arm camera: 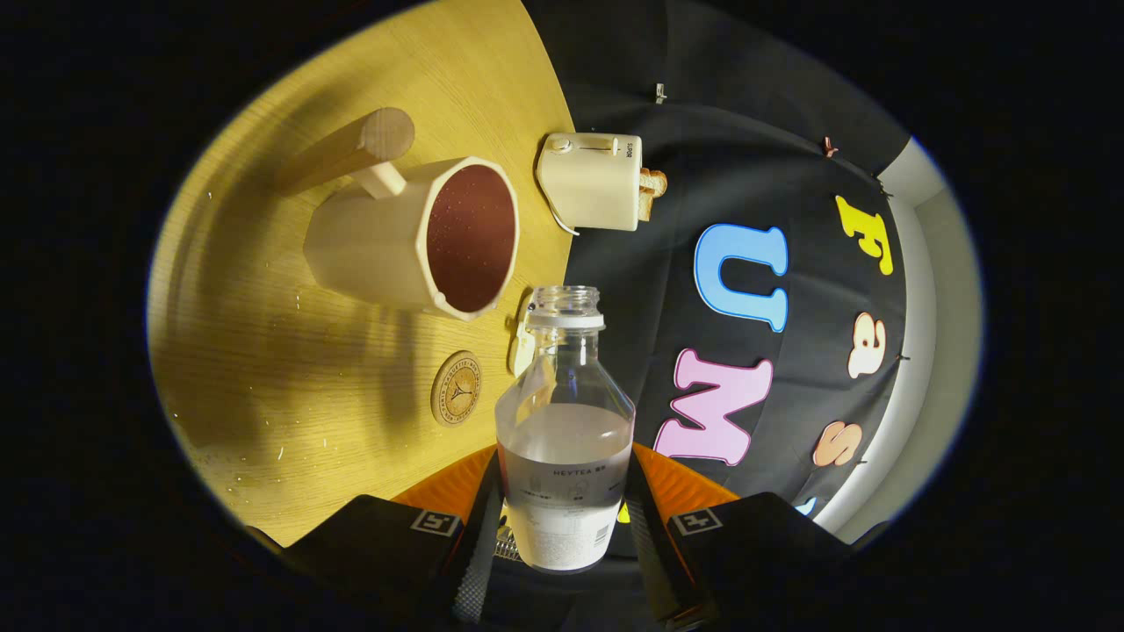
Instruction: Take the bottle from table, then pour the juice into the cup, finally place the bottle on the coaster
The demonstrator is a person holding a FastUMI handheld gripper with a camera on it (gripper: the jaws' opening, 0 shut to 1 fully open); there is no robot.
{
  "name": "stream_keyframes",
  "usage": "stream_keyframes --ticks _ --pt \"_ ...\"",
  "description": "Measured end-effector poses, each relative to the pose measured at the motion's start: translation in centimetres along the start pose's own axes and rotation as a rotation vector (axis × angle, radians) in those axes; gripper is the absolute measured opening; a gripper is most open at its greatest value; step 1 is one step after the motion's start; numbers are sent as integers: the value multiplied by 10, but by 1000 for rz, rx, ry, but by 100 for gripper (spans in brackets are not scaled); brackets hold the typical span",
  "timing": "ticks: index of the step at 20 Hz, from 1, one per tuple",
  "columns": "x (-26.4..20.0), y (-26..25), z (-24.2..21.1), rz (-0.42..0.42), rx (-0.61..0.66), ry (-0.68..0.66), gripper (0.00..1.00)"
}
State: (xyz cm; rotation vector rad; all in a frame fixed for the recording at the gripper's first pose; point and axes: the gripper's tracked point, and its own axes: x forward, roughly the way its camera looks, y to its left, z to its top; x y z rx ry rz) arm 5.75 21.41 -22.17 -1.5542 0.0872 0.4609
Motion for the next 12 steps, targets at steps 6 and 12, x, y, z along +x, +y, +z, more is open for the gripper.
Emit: stream_keyframes --ticks 6,12 --pt "2 -3 4 -6 -48 -13 72" --pt "-1 -2 7 -8 -81 -23 72"
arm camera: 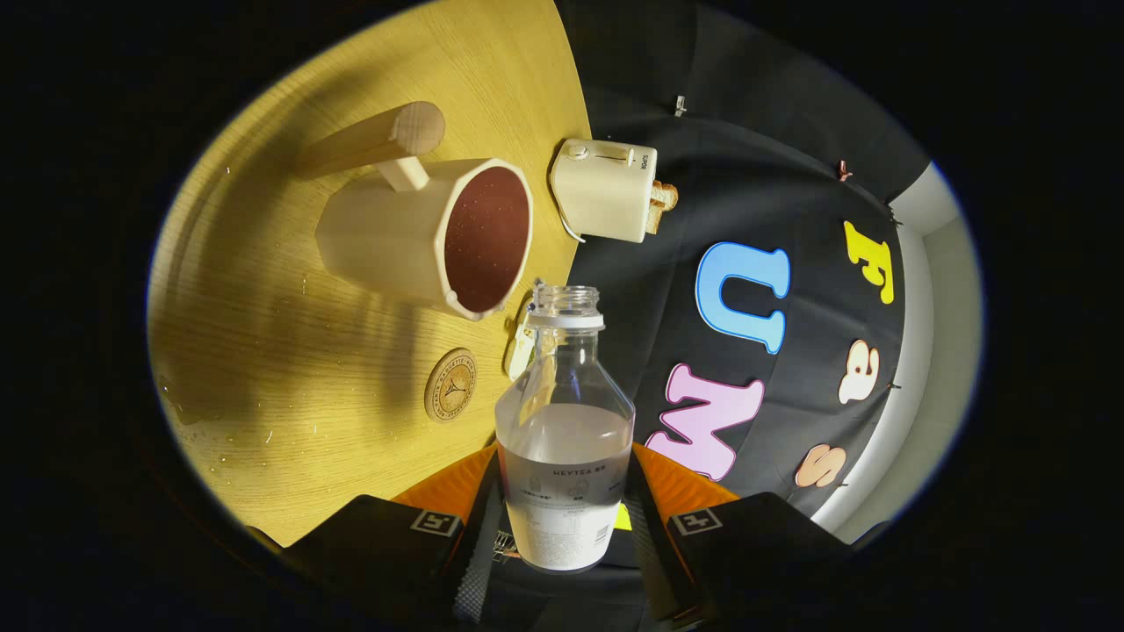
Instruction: Take the bottle from table, then pour the juice into the cup, finally place the bottle on the coaster
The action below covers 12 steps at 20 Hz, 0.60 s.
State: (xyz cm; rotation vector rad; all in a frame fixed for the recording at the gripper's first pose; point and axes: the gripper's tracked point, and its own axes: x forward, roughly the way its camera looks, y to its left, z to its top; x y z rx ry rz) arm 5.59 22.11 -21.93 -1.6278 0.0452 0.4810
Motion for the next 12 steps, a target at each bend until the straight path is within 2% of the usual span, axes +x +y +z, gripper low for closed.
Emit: stream_keyframes --ticks 12 --pt "4 -5 -1 -5 -29 -3 72"
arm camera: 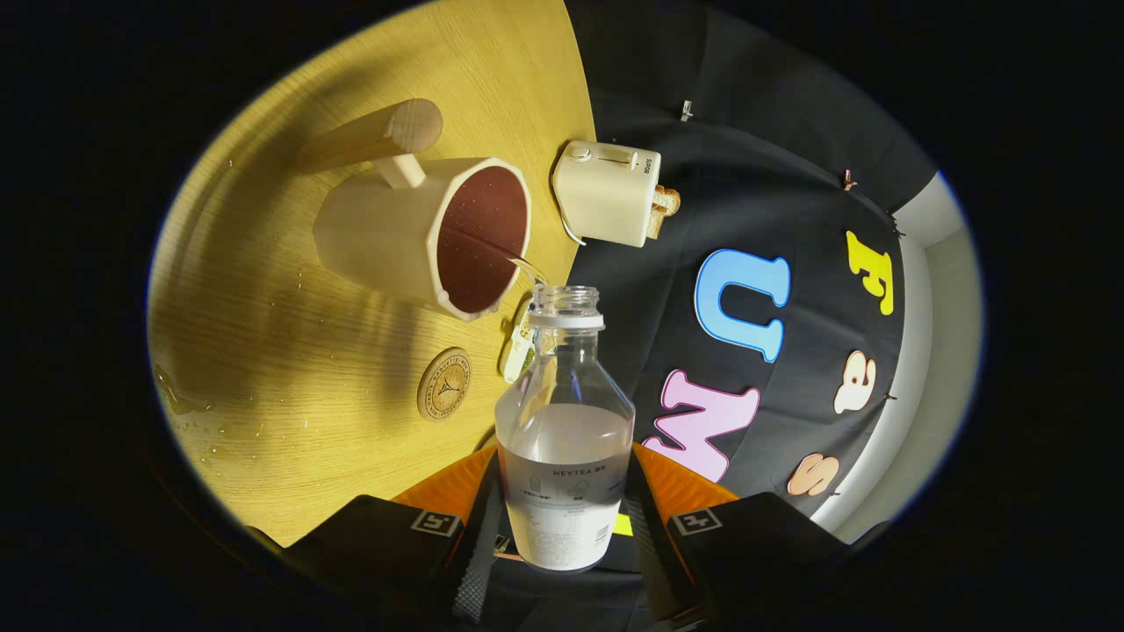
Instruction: Take the bottle from table, then pour the juice into the cup, finally place the bottle on the coaster
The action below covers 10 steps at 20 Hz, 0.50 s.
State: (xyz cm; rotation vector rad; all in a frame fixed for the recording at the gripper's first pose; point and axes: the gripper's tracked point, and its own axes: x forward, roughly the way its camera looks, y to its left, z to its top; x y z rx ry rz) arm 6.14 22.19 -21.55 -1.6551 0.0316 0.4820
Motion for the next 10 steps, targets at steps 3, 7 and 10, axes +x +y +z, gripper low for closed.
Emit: stream_keyframes --ticks 3,7,10 --pt "0 0 -1 -4 -17 -6 72" --pt "-2 3 -3 -8 -48 -18 72" --pt "-1 1 -4 -11 -61 -22 72"
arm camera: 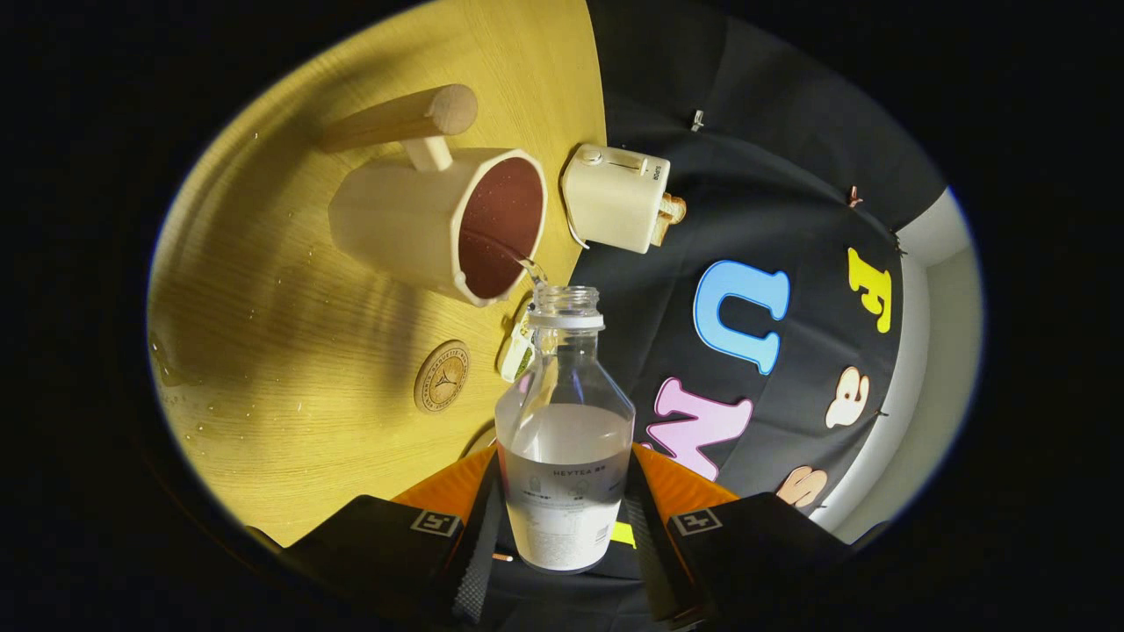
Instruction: Take the bottle from table, then pour the juice into the cup, finally place the bottle on the coaster
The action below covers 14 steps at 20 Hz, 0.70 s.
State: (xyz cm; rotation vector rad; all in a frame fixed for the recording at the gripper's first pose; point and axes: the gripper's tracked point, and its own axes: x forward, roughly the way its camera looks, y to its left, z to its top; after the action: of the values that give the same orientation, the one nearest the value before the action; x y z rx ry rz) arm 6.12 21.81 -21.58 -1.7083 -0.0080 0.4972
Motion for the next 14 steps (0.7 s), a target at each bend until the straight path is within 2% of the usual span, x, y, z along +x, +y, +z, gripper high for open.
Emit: stream_keyframes --ticks 14 --pt "4 -8 1 -30 -69 -22 72"
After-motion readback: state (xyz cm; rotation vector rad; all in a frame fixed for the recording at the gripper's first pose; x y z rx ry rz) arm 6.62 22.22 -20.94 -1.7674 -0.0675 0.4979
